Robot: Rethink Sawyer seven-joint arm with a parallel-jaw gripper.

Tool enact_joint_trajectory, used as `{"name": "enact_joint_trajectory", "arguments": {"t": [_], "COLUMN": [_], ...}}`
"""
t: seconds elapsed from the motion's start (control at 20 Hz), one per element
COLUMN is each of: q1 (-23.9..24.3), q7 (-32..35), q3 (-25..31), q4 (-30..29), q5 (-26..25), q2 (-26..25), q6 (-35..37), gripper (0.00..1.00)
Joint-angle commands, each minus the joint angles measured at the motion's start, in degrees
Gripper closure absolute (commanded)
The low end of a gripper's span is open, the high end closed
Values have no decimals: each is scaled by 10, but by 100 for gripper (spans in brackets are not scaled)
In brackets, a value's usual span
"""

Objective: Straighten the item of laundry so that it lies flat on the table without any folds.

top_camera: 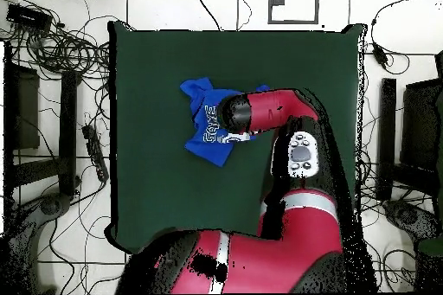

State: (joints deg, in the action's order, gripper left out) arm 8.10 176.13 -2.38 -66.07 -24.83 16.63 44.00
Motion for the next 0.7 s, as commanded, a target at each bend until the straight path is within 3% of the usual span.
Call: {"name": "enact_joint_trajectory", "arguments": {"t": [0.05,0.4,0.7], "q1": [-98,-162,-238], "q7": [-51,51,138], "q3": [-58,-135,-225], "q4": [122,171,246], "q5": [-60,-134,-209], "q2": [-64,-101,-171], "q6": [219,249,329], "gripper": [100,100,100]}}
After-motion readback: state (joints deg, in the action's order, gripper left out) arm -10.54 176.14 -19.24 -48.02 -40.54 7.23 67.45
